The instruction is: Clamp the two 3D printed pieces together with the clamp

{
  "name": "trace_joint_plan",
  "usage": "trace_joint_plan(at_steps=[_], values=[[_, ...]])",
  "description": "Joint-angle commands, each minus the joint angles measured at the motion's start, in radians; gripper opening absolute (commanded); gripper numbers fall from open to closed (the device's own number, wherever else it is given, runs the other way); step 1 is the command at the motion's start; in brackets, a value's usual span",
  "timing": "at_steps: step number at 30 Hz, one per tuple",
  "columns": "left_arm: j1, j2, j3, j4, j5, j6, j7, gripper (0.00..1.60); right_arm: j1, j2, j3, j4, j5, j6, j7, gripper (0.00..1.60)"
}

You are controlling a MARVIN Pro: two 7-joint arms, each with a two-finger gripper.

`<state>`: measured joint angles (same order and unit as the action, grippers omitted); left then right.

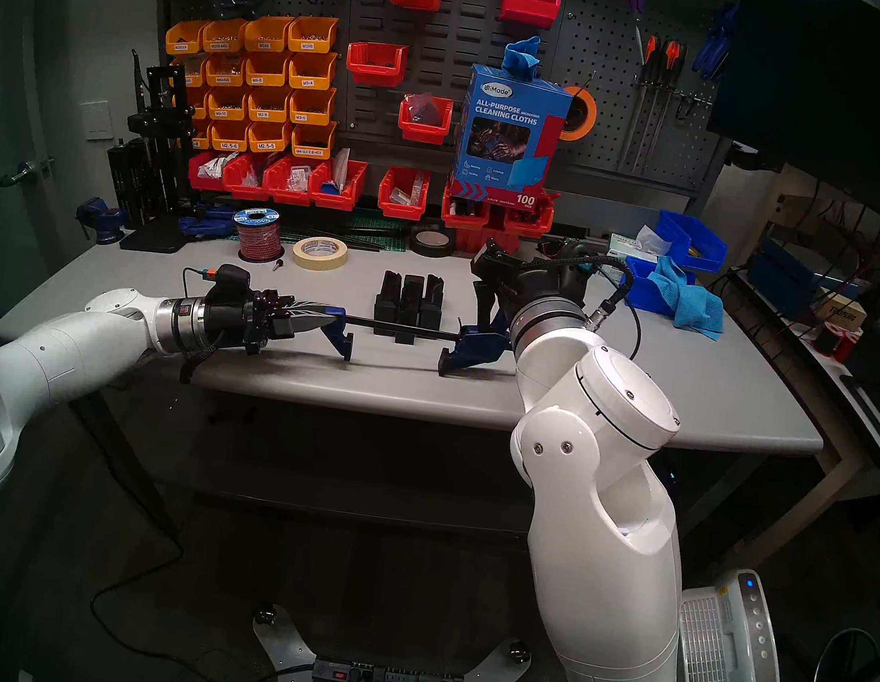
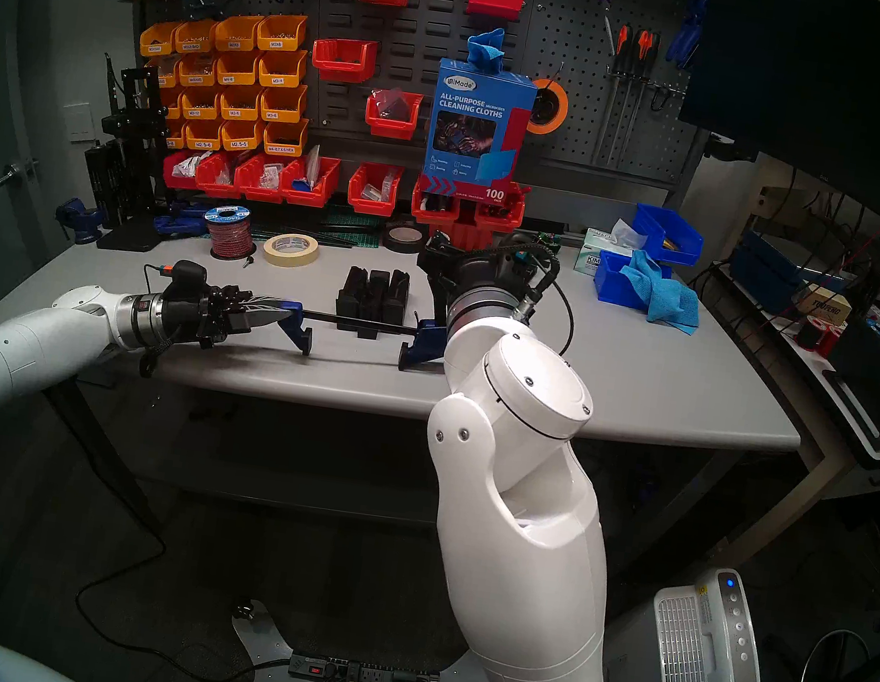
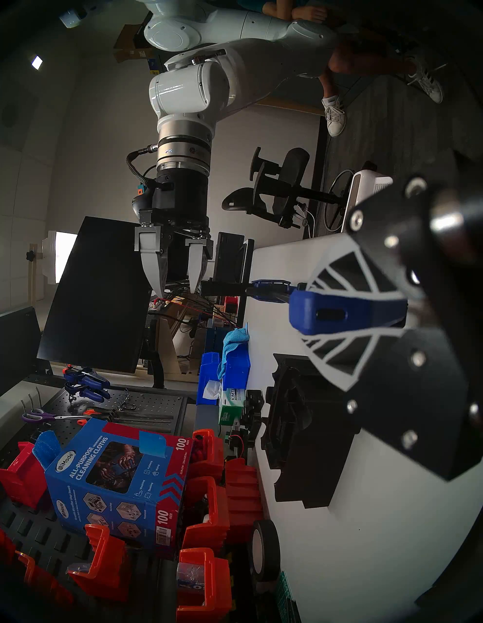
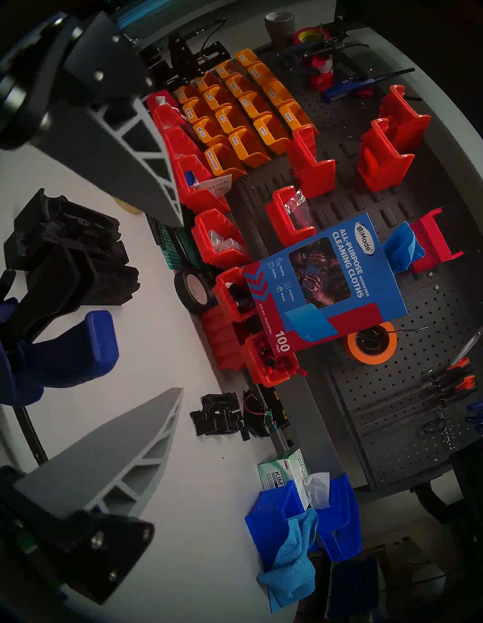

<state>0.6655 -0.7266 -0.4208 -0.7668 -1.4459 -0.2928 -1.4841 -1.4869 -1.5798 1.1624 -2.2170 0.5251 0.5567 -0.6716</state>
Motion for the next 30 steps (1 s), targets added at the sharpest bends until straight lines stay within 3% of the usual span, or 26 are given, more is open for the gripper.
trace_joint_plan(at_steps=[1, 12, 18, 30], values=[[-0.018, 0.0, -0.004, 0.003, -0.015, 0.0, 0.001, 0.0, 0.012, 0.003, 0.002, -0.015, -0.001, -0.003, 0.007, 1.6], [-0.019, 0.0, -0.002, 0.003, -0.016, 0.0, 0.001, 0.0, 0.004, 0.029, -0.019, -0.02, -0.029, -0.006, 0.01, 1.6], [-0.018, 0.0, -0.004, 0.002, -0.014, 0.0, 0.001, 0.0, 0.009, 0.113, -0.092, -0.025, -0.117, 0.004, 0.023, 1.6], [-0.018, 0.0, -0.003, 0.002, -0.015, 0.0, 0.001, 0.0, 0.003, 0.182, -0.235, 0.0, -0.285, 0.005, -0.013, 1.6]])
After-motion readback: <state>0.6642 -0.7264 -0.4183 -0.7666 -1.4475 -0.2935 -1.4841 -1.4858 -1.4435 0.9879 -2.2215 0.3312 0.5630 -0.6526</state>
